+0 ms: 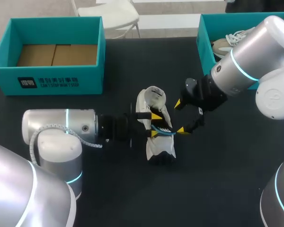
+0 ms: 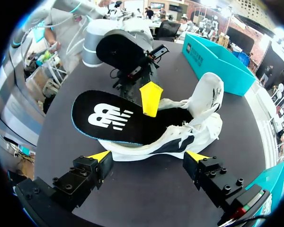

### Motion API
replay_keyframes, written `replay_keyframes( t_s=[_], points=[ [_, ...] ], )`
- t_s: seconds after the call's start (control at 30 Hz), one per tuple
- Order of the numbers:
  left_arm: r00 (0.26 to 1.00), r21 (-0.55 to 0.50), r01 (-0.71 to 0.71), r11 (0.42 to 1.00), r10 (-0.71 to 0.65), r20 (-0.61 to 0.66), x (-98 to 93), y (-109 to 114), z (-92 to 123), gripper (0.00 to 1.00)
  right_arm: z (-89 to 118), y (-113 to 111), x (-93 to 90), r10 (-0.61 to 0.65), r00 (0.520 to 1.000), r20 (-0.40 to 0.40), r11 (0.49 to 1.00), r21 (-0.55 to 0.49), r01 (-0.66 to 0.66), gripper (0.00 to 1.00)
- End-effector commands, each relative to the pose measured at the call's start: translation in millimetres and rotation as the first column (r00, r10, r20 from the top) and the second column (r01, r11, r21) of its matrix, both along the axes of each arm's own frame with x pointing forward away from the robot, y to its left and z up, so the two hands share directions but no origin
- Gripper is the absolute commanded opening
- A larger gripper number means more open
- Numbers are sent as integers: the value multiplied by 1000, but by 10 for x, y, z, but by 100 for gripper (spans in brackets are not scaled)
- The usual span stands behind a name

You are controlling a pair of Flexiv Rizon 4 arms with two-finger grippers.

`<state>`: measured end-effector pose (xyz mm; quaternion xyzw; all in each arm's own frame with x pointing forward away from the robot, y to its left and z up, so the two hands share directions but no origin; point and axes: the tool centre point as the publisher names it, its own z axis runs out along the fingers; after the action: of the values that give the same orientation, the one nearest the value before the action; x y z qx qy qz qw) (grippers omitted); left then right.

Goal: Take the shoe out of the shoebox, open the shoe tongue, remove and reinsert the insole, then place the shoe into the shoebox

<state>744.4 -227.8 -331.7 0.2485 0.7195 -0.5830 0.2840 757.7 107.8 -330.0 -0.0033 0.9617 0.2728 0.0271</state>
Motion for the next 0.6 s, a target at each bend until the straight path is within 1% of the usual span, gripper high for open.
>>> replay_keyframes(
  t_s=[0.03, 0.17, 0.2, 0.27, 0.3, 0.33, 0.37, 0.47, 0.6],
  points=[
    [1000, -8, -1, 1000, 1, 11, -89, 78, 84, 42, -8, 8, -5, -1, 1000, 1, 1000, -1, 1, 100],
    [1000, -14, 8, 1000, -8, 21, -141, 83, 139, 38, -8, 8, -5, -1, 1000, 1, 1000, -1, 1, 100],
    [1000, -14, 14, 1000, -14, 18, -159, 77, 137, 36, -8, 8, -5, -1, 1000, 1, 1000, -1, 1, 100],
    [1000, -5, 21, 1000, -21, 17, -174, 57, 93, 27, -8, 8, -5, -1, 1000, 1, 1000, -1, 1, 100],
    [1000, 1, 24, 1000, -24, 15, -174, 46, 63, 16, -8, 8, -5, -1, 1000, 1, 1000, -1, 1, 100],
    [1000, 6, 24, 1000, -25, 16, -171, 37, 44, 11, -8, 8, -5, -1, 1000, 1, 1000, -1, 1, 100],
    [999, 14, 25, 1000, -25, 31, -166, 25, 15, 0, -8, 8, -5, -1, 1000, 1, 1000, -1, 1, 100],
    [999, 27, 28, 999, -29, 37, -138, -7, -68, 0, -8, 8, -5, -1, 1000, 1, 1000, -1, 1, 100],
    [996, 60, 25, 998, -29, 80, -88, -20, -151, 0, -8, 8, -5, -1, 1000, 1, 1000, -1, 1, 100]
  ],
)
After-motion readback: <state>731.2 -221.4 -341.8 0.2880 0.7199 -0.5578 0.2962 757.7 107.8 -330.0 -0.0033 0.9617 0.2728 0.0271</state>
